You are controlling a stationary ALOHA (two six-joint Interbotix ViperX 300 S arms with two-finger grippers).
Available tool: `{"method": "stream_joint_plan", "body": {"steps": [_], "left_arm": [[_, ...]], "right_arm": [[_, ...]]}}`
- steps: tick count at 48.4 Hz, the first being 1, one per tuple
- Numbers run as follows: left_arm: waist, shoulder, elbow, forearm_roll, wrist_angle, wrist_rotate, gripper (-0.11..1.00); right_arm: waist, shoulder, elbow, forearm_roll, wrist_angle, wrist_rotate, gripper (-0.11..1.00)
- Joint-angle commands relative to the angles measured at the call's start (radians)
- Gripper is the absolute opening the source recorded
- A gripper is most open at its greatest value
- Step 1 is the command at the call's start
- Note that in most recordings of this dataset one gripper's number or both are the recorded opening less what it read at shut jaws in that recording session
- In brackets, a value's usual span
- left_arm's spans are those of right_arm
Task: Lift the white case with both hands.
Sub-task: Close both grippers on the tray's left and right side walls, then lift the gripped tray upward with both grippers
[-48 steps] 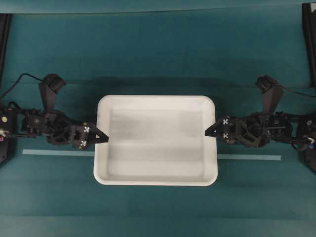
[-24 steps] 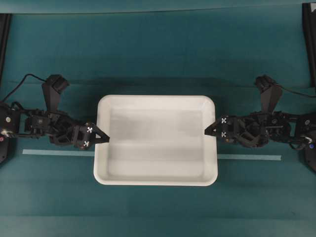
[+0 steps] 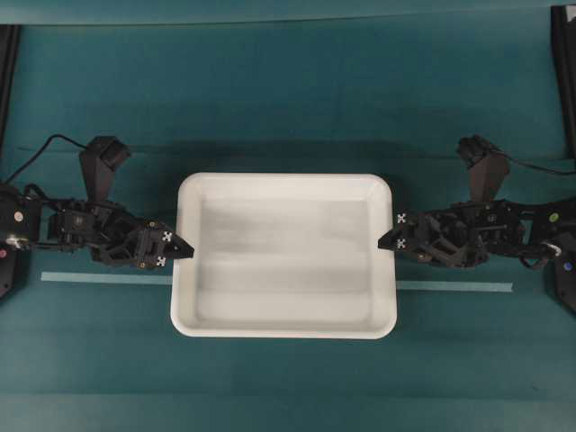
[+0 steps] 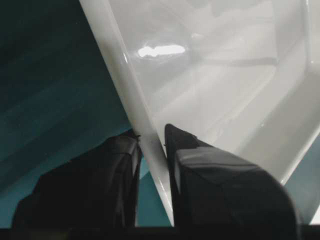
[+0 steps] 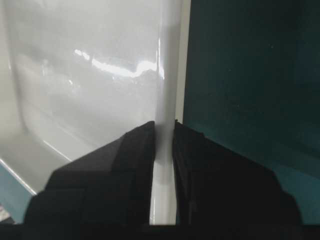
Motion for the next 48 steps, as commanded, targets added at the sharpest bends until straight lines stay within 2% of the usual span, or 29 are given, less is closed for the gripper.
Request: {"method": "stream_joint_plan", "body": {"steps": [1, 16, 21, 30, 48], "left_arm": [[-0.002, 0.015, -0.011, 0.003, 0.000, -0.005, 0.13], [-0.009, 0.012, -0.015, 0.005, 0.002, -0.037, 0.13], [-0.017, -0.008, -0.026, 0.005, 0.015, -0.077, 0.13], [-0.035, -0.078, -0.058, 0.005, 0.161, -0.183, 0.09], [-0.043, -0.279, -0.158, 0.005, 0.394, -0.212, 0.08]], "right_arm": [[0.002, 0.040, -0.012, 0.002, 0.015, -0.003, 0.12], [0.002, 0.032, -0.026, 0.002, 0.031, 0.002, 0.12], [0.000, 0.008, -0.040, 0.000, 0.064, 0.003, 0.12], [-0.018, -0.066, -0.081, 0.002, 0.198, 0.003, 0.12], [-0.040, -0.258, -0.167, 0.002, 0.397, 0.005, 0.12]]}}
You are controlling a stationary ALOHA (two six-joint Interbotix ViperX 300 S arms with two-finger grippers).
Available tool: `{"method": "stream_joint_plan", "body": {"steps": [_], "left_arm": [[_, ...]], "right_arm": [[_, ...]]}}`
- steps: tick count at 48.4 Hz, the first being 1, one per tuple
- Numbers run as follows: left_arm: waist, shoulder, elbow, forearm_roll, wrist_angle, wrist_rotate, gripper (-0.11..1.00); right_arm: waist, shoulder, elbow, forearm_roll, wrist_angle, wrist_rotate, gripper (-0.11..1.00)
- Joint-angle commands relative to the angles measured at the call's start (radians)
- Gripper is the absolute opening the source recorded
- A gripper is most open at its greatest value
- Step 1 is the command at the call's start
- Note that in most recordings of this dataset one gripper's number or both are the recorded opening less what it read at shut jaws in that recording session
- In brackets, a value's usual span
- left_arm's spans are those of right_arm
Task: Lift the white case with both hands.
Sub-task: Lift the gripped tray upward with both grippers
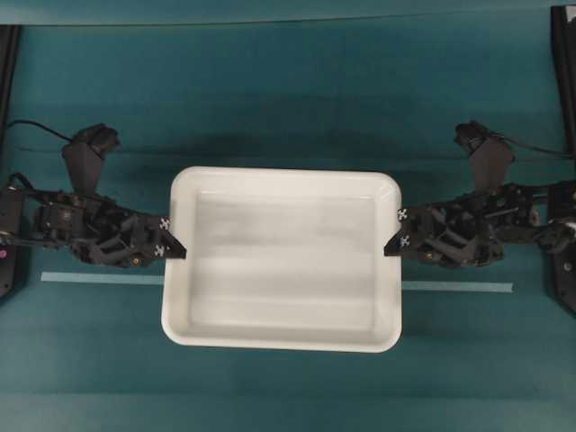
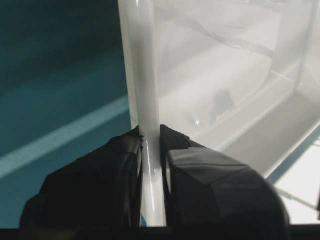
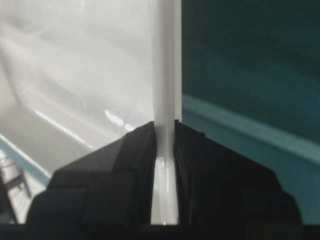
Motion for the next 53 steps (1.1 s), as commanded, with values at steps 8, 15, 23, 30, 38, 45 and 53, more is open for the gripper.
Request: {"method": "stream_joint_plan", "body": {"steps": [8, 15, 23, 30, 38, 45, 53], "left_arm": [[-0.003, -0.104, -0.106, 0.003, 0.126, -0.032, 0.08], [-0.008, -0.146, -0.141, 0.003, 0.166, -0.083, 0.08], [-0.025, -0.199, -0.169, 0.003, 0.198, -0.143, 0.08], [-0.034, -0.241, -0.204, 0.003, 0.238, -0.175, 0.08], [-0.028, -0.258, -0.256, 0.003, 0.324, -0.175, 0.08], [-0.028, -0.252, -0.328, 0.003, 0.388, -0.175, 0.08], [-0.028, -0.256, -0.411, 0.003, 0.480, -0.179, 0.08]], "right_arm": [[-0.029, -0.118, -0.091, 0.002, 0.124, 0.003, 0.11], [-0.044, -0.190, -0.137, 0.002, 0.163, 0.035, 0.11], [-0.044, -0.259, -0.164, 0.002, 0.218, 0.114, 0.11], [-0.044, -0.314, -0.186, -0.003, 0.281, 0.169, 0.11], [-0.044, -0.330, -0.199, -0.003, 0.347, 0.187, 0.11], [-0.044, -0.319, -0.244, -0.003, 0.373, 0.189, 0.11], [-0.052, -0.302, -0.337, -0.003, 0.486, 0.190, 0.11]]}}
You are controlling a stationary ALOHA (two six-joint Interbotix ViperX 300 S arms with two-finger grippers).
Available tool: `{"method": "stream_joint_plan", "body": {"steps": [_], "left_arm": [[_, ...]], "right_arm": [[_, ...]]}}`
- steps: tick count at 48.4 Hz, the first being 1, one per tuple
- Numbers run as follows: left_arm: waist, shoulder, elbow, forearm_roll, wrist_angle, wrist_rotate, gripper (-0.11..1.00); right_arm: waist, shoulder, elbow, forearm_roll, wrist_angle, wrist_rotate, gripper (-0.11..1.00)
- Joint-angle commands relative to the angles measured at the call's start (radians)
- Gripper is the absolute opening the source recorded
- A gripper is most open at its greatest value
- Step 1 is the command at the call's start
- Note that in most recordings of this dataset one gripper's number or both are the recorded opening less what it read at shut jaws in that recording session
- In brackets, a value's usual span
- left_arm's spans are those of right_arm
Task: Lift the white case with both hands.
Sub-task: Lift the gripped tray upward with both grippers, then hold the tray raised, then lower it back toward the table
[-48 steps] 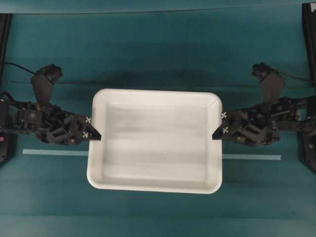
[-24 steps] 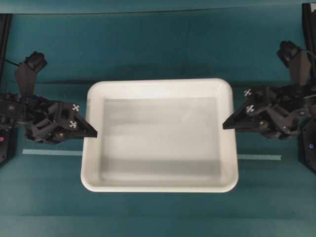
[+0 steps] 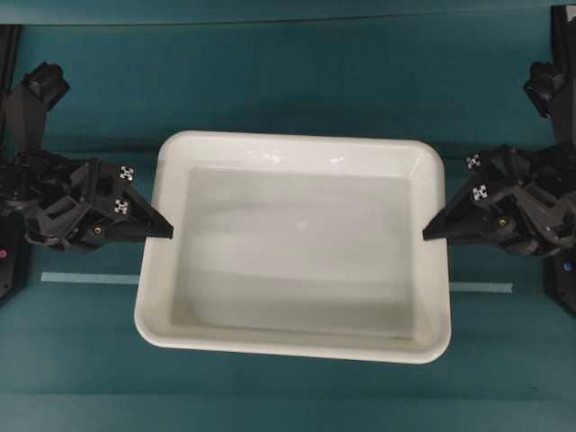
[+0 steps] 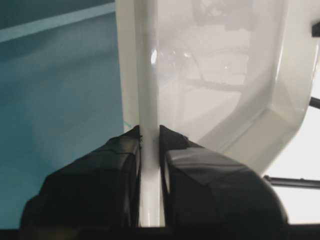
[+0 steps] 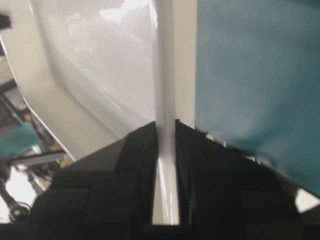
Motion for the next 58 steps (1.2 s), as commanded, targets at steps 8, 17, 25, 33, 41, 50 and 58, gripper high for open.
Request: {"method": "stream_joint_plan", "body": {"steps": [8, 17, 25, 33, 41, 50, 58], "left_arm": [[0.003, 0.014, -0.189, 0.003, 0.110, 0.000, 0.08], [-0.003, 0.026, -0.301, 0.003, 0.169, 0.000, 0.07], [-0.005, 0.043, -0.396, 0.003, 0.219, 0.003, 0.07], [-0.014, 0.060, -0.465, 0.005, 0.258, 0.005, 0.07], [-0.014, 0.069, -0.500, 0.003, 0.265, 0.005, 0.07], [-0.021, 0.083, -0.532, 0.003, 0.281, 0.005, 0.07], [-0.032, 0.094, -0.532, 0.005, 0.276, 0.008, 0.07]], "right_arm": [[-0.049, 0.051, -0.202, -0.003, 0.143, 0.002, 0.11], [-0.061, 0.081, -0.321, -0.003, 0.227, 0.000, 0.11], [-0.066, 0.095, -0.393, -0.002, 0.282, 0.000, 0.10], [-0.066, 0.103, -0.462, -0.003, 0.337, 0.000, 0.10], [-0.091, 0.106, -0.525, -0.002, 0.383, 0.000, 0.10], [-0.095, 0.123, -0.606, -0.003, 0.465, 0.000, 0.10], [-0.094, 0.137, -0.601, -0.003, 0.468, -0.017, 0.10]]}}
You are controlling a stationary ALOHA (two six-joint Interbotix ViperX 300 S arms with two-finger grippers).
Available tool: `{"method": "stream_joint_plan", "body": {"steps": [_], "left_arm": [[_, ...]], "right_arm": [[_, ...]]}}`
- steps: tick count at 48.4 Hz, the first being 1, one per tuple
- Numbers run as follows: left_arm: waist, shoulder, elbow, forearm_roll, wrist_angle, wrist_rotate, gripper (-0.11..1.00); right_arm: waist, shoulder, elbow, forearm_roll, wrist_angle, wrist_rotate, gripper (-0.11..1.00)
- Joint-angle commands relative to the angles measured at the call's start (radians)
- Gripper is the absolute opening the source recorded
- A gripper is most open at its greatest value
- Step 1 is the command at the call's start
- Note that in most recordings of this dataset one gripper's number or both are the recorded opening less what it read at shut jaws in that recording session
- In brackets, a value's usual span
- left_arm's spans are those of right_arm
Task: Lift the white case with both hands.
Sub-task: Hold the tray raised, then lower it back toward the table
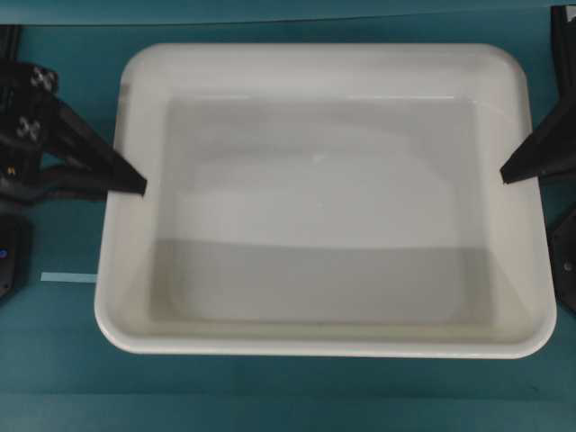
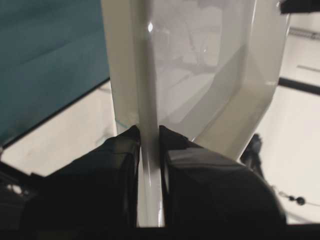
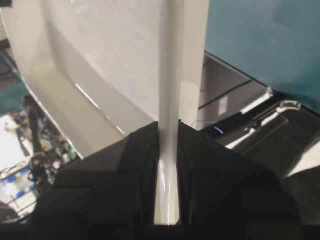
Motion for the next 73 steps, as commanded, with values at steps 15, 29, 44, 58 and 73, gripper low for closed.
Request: {"method": "stream_joint_plan", "body": {"steps": [15, 29, 44, 58, 73], "left_arm": [[0.003, 0.046, -0.028, 0.012, -0.026, 0.014, 0.07], [0.005, 0.043, -0.017, 0.012, -0.025, 0.040, 0.07], [0.005, 0.044, 0.009, 0.012, -0.025, 0.055, 0.07], [0.005, 0.020, 0.183, 0.014, -0.094, 0.066, 0.07], [0.020, 0.041, 0.354, 0.015, -0.238, 0.066, 0.06]], "right_arm": [[-0.006, 0.069, -0.008, 0.003, -0.052, -0.029, 0.10], [-0.006, 0.066, 0.006, 0.003, -0.072, -0.032, 0.10], [0.002, 0.061, 0.040, 0.003, -0.095, -0.035, 0.10], [0.038, -0.002, 0.264, 0.003, -0.213, -0.057, 0.10], [0.043, -0.044, 0.511, 0.003, -0.299, -0.152, 0.10]]}}
